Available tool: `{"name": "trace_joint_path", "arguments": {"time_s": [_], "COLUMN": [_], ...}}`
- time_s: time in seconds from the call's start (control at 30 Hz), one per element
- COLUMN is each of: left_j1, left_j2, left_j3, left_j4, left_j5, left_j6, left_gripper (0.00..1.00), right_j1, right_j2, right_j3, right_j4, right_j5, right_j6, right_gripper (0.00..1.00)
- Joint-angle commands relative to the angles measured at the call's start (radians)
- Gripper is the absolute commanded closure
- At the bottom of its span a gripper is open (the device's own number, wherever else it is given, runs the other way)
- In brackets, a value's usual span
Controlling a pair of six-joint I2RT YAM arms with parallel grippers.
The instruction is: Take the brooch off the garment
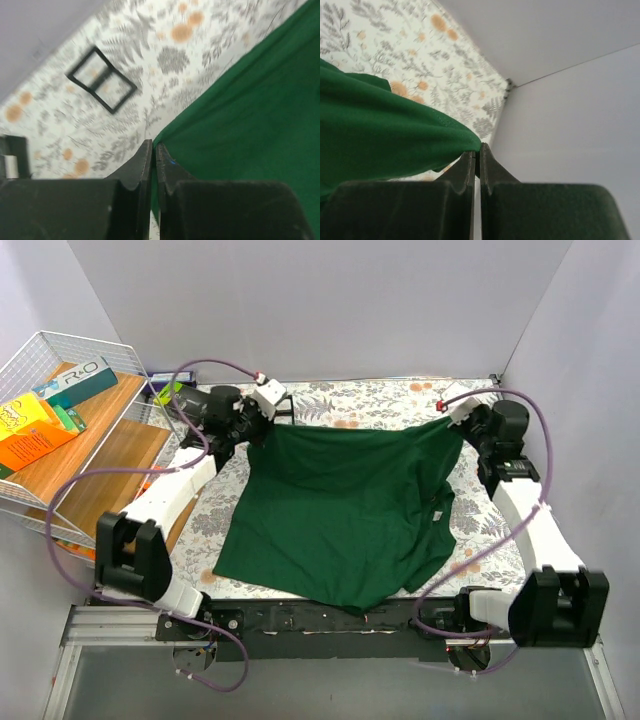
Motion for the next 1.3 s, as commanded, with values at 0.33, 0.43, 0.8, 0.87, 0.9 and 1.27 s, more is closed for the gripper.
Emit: {"name": "trace_joint_path", "arguments": {"time_s": [0.33, 0.43, 0.8, 0.87, 0.9, 1.27], "left_j1": [0.010, 0.012, 0.012, 0.010, 0.009, 0.009], "left_j2": [0.258, 0.197, -0.195, -0.287, -0.314, -0.529], "left_j3": [0.124, 0.137, 0.054, 0.104, 0.118, 0.391], "left_j4": [0.135, 0.124, 0.005, -0.047, -0.105, -0.394], "left_j5": [-0.071, -0.064, -0.045, -0.009, 0.001, 0.099], "left_j6": [-0.022, -0.031, -0.071, -0.073, -0.070, -0.025], "left_gripper": [1.00, 1.00, 1.00, 1.00, 1.00, 1.00], "right_j1": [-0.005, -0.005, -0.004, -0.007, -0.010, -0.010], "right_j2": [0.576, 0.570, 0.185, 0.064, 0.025, -0.291], "right_j3": [0.399, 0.467, 0.361, 0.324, 0.315, 0.542], "right_j4": [0.184, 0.173, 0.032, 0.052, 0.053, -0.117], "right_j5": [0.168, 0.211, 0.238, 0.281, 0.324, 0.418], "right_j6": [0.066, 0.061, 0.038, 0.041, 0.029, -0.035], "right_gripper": [0.99, 0.99, 0.99, 0.99, 0.99, 0.99]}}
